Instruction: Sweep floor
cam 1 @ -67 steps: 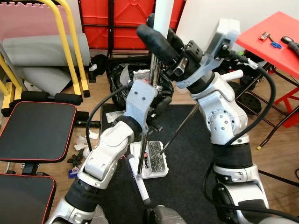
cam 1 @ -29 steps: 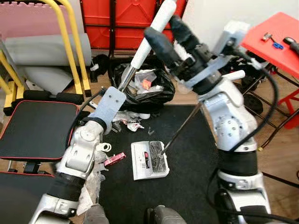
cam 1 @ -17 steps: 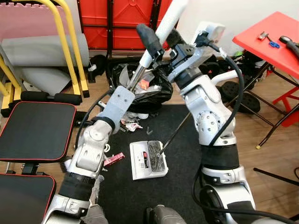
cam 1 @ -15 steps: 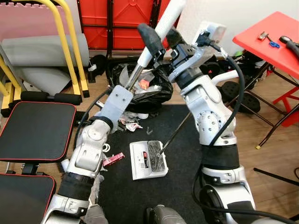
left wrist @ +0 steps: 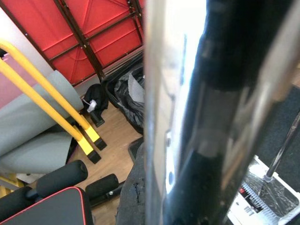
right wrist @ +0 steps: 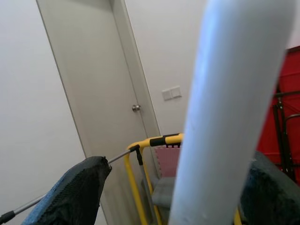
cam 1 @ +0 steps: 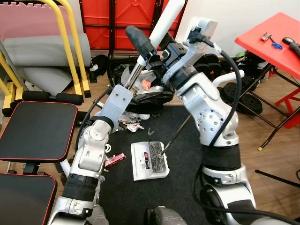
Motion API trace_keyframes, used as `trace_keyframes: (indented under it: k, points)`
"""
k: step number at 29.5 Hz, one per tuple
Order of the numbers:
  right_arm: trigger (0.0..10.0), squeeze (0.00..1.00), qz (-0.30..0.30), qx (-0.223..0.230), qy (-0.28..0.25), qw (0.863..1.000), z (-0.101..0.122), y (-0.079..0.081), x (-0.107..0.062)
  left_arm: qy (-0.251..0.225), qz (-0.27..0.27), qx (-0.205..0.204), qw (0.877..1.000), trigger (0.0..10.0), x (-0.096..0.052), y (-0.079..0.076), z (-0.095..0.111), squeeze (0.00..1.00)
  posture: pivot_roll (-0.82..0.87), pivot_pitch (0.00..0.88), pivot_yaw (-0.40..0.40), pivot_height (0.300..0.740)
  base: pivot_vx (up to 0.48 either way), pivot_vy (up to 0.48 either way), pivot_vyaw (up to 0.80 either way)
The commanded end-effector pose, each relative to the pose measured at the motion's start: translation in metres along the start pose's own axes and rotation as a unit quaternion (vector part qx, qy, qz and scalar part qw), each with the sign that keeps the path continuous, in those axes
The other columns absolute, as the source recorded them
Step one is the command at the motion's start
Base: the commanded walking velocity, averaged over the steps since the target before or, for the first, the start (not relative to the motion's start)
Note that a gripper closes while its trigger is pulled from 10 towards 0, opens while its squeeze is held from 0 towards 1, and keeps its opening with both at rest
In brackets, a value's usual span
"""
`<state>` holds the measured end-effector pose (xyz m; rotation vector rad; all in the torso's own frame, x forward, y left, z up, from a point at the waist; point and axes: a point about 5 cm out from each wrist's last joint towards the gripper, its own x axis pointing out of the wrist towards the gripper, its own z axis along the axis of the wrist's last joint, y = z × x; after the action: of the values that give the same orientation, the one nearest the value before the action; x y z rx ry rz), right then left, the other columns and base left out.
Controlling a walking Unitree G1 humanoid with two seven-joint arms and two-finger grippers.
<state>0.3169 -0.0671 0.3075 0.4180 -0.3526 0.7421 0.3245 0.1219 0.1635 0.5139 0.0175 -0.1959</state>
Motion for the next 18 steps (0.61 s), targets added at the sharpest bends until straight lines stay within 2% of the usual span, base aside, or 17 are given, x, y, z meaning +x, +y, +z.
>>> trace_keyframes:
  k: [1,4,5,6,9,10,18]
  points:
    - [10.0,0.0,0.011,-0.004,-0.002,1.0,0.007,0.003,0.001,-0.007,0.164,0.011,0.986,0.0,-0.003,0.013,0.001,0.0,-0.15,0.128,-0.151,0.74,0.0,0.0,0.0]
    - [10.0,0.0,0.011,-0.012,0.004,1.0,0.012,0.003,0.002,-0.007,0.162,0.013,0.987,0.0,-0.003,0.012,0.0,0.0,-0.15,0.127,-0.15,0.74,0.0,0.0,0.0]
    - [9.0,0.0,0.011,-0.016,0.006,1.0,0.015,0.003,0.003,-0.007,0.161,0.014,0.987,0.0,-0.003,0.012,0.0,0.0,-0.15,0.127,-0.15,0.74,0.0,0.0,0.0]
    - [5.1,0.0,0.011,-0.018,0.007,1.0,0.018,0.003,0.003,-0.007,0.16,0.015,0.987,0.0,-0.003,0.011,-0.001,0.0,-0.15,0.127,-0.15,0.74,0.0,0.0,0.0]
    - [5.1,0.0,0.012,-0.019,0.007,1.0,0.021,0.003,0.004,-0.007,0.159,0.015,0.987,0.0,-0.003,0.011,-0.001,0.0,-0.15,0.127,-0.15,0.74,0.0,0.0,0.0]
    - [0.1,0.0,0.012,-0.021,0.009,1.0,0.023,0.002,0.004,-0.007,0.158,0.016,0.987,0.0,-0.003,0.01,-0.001,0.0,-0.15,0.127,-0.15,0.74,0.0,0.0,0.0]
    - [0.0,0.0,0.015,-0.045,0.001,0.999,0.033,-0.004,0.002,-0.008,0.158,0.018,0.987,0.0,-0.003,0.01,-0.002,0.0,-0.15,0.129,-0.15,0.74,0.0,0.0,0.0]
